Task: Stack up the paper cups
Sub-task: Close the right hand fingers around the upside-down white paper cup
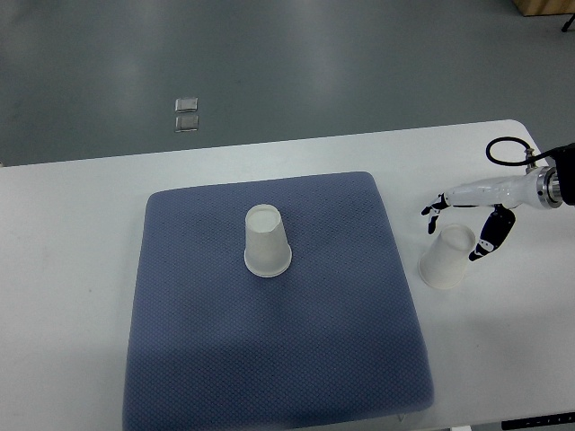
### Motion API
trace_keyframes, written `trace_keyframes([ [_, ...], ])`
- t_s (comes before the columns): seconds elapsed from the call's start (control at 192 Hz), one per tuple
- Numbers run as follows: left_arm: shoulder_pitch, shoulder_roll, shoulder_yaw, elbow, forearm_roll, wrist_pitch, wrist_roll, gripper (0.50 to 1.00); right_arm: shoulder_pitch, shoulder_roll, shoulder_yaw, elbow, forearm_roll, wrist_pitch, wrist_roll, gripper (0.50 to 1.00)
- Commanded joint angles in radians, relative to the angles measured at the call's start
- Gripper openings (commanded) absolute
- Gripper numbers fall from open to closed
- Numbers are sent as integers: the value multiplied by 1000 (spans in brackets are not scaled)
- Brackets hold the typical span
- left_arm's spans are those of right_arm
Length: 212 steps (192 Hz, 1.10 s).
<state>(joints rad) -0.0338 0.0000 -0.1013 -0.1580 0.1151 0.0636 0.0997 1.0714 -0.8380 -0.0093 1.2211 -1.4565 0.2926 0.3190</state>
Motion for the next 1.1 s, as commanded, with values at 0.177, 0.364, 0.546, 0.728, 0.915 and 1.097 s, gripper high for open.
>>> trace_keyframes([
  [0.177, 0, 0, 0, 0, 0, -1, 0, 1000, -21, 8, -5, -3, -24, -58, 0, 924],
  [0.364, 0, 0, 0, 0, 0, 1, 0, 1000, -33, 17, -5, -6, -24, -86, 0, 924],
  [0.546, 0, 0, 0, 0, 0, -1, 0, 1000, -45, 23, -5, -15, -24, -99, 0, 921],
  [0.728, 0, 0, 0, 0, 0, -1, 0, 1000, -64, 30, -3, -20, -24, -121, 0, 921],
  [0.915, 0, 0, 0, 0, 0, -1, 0, 1000, -87, 42, -1, -28, -24, -142, 0, 919],
  [1.097, 0, 0, 0, 0, 0, 1, 0, 1000, -105, 56, -1, -48, -24, -156, 0, 919],
])
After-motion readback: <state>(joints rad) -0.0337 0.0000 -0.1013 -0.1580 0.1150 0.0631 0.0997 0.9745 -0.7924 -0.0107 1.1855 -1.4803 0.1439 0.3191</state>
